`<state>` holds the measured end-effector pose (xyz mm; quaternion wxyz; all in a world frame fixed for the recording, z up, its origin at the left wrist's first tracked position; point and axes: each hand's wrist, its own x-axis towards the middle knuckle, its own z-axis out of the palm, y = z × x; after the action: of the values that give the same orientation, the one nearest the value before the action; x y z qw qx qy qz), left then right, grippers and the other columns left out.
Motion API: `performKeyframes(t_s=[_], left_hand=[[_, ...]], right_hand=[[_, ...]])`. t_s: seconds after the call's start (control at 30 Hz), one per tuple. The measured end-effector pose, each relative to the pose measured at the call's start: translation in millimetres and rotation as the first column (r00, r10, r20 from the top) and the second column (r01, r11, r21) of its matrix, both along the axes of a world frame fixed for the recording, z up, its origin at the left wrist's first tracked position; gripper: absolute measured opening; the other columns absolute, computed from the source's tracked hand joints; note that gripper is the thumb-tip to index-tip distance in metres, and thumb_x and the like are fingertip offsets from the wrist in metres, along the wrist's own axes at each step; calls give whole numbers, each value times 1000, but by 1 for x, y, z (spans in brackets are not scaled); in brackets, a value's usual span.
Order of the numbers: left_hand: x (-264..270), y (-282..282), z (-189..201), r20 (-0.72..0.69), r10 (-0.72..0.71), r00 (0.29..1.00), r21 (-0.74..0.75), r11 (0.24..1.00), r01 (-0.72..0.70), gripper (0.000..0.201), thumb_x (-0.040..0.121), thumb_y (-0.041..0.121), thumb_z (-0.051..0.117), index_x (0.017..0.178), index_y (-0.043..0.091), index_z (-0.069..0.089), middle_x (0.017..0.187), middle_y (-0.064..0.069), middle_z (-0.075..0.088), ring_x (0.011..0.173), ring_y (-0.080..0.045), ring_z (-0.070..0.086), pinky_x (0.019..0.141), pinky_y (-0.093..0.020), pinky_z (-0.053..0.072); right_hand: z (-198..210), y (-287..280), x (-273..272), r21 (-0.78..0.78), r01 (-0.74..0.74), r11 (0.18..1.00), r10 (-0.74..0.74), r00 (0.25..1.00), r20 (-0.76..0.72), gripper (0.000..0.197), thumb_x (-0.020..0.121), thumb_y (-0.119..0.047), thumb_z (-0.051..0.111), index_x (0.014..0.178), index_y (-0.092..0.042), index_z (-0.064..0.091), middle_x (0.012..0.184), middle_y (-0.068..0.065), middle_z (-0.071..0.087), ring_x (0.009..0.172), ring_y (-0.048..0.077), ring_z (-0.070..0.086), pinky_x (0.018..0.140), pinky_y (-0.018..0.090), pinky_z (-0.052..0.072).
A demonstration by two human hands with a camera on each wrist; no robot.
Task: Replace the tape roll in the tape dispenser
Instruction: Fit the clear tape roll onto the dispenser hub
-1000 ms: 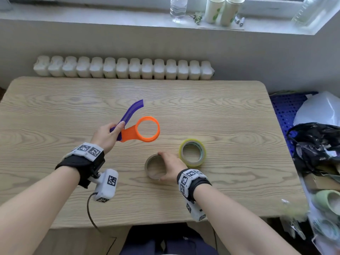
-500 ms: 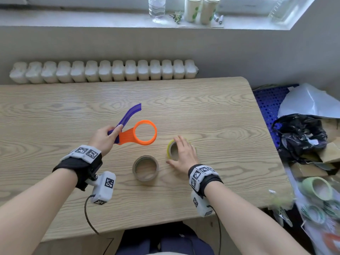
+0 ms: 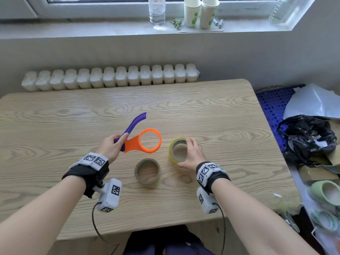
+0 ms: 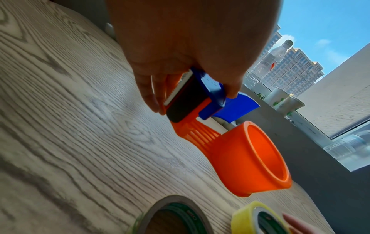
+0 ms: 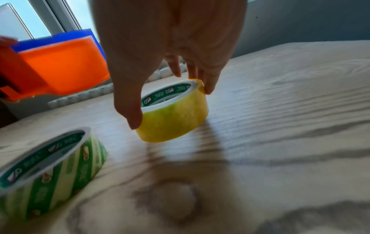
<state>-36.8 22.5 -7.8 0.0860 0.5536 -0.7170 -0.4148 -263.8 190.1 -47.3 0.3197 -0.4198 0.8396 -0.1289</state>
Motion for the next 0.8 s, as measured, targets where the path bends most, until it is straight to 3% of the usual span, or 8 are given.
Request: performKeyframes(t_s=[0.07,0.3,0.5,0.6,0.7,0.8], left_hand=[[1,-2,3,-11,19,1000,0,1000,-19,32,93,42,45,72,23,61,62,5,61,71,-25,57,64,-31,40],[-13,-14,36,-79,48,996,-20,999,-49,38,94,38,46,69,12,58,59,-2,58,69,-26,56,66,-33,39],[-36,-23,73,-87,16,996,-115,993,-26,43,92,44,45,104,8,66,89,-12,68,88,-31,63,78,-36,43],[-45,-26,87,-93,7,996,-178,984,-23,47,91,47,44,109,8,63,99,-17,70,95,-35,63,87,-42,48],[-53,-24,101,-75,17,997,-212,977,-32,49,92,49,41,116,11,60,103,-14,69,97,-33,63,86,-40,48],[-60,-23,112,-147,52,988,-213,973,-83,50,91,48,42,120,10,58,105,-15,69,102,-33,63,91,-43,48]], right_hand=[[13,-5,-6,-73,38,997,-39,999,-10,109,61,-31,81,146,-14,15,146,13,27,136,30,27,112,35,29],[88,-41,-27,-411,84,908,-91,996,3,100,58,-34,83,140,-13,30,134,12,41,127,26,36,109,32,29],[146,-68,-18,-537,25,843,-1,999,44,109,57,-38,85,143,-8,26,138,11,41,132,22,35,113,33,29],[161,-74,-8,-561,-27,827,47,999,21,111,57,-38,86,144,-7,25,140,11,40,133,22,35,113,34,30],[168,-79,-1,-573,-89,815,91,996,-26,111,56,-37,86,143,-6,25,141,11,39,132,23,35,113,36,31],[170,-84,1,-577,-121,808,114,992,-47,112,55,-37,87,143,-4,25,141,12,38,134,22,34,114,33,29]])
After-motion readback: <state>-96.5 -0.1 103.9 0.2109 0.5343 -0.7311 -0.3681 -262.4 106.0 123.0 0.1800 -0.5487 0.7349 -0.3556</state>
